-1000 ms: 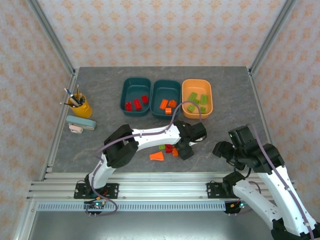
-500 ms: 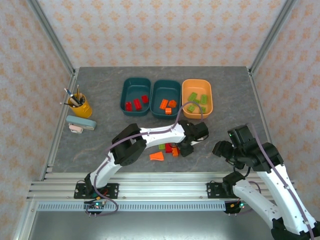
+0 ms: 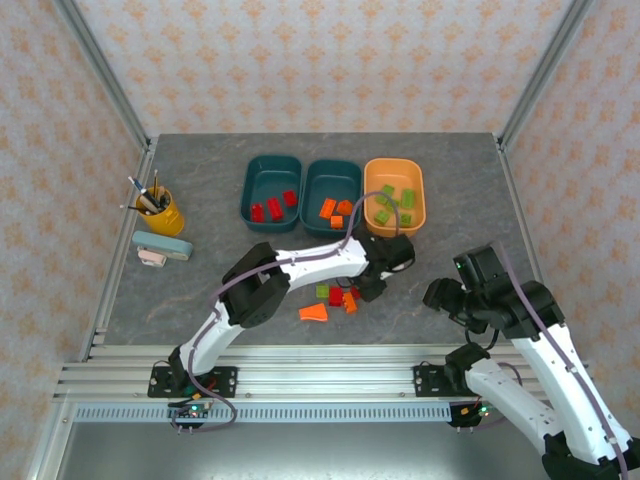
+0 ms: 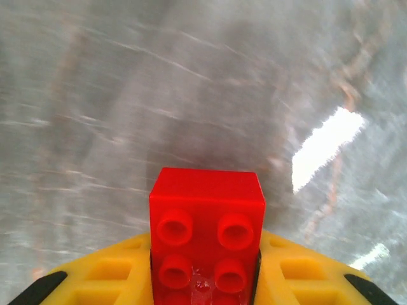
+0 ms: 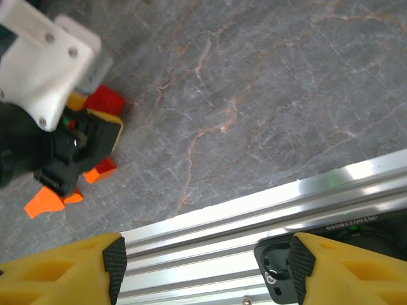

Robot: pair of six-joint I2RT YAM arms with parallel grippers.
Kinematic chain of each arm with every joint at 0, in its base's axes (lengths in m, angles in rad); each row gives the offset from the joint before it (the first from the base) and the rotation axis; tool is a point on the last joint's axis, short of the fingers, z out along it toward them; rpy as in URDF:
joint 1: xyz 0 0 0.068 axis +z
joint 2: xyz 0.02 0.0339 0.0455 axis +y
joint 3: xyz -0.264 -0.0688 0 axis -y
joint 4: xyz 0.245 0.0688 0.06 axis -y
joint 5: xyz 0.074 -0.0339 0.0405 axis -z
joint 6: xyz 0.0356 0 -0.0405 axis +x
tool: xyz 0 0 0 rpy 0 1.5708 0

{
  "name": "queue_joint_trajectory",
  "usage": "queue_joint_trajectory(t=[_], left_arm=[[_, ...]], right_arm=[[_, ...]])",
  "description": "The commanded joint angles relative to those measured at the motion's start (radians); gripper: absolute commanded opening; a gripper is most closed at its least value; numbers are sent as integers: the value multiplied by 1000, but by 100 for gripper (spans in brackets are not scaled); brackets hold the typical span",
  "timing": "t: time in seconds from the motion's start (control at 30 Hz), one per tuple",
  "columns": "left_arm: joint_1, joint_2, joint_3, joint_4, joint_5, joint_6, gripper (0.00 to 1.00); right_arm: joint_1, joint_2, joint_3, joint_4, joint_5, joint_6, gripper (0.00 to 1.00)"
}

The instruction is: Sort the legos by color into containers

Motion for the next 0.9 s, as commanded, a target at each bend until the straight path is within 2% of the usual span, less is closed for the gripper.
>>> queue_joint_trajectory(t=[0.0, 0.23, 0.37, 0.47, 0.6, 0.8, 0.87], left_arm=[[70, -100, 66, -34, -66, -91, 26], [264, -224, 81, -54, -80, -217, 28], [401, -273, 48, -30, -102, -279, 28], [501, -275, 46, -15, -119, -328, 28], [604, -228, 79, 17, -163, -358, 28], [701, -67, 248, 3, -241, -371, 30], [712, -6, 320, -10, -270, -356, 31]], right_arm=[[-1, 1, 53, 94, -40, -64, 69], [7, 40, 38, 464, -222, -121, 69], [48, 157, 63, 605, -220, -149, 68], [116, 279, 109, 687, -179, -186, 68], [195, 442, 166, 805, -143, -204, 68], [204, 601, 181, 1040, -153, -122, 68], [204, 645, 195, 1068, -145, -104, 69]])
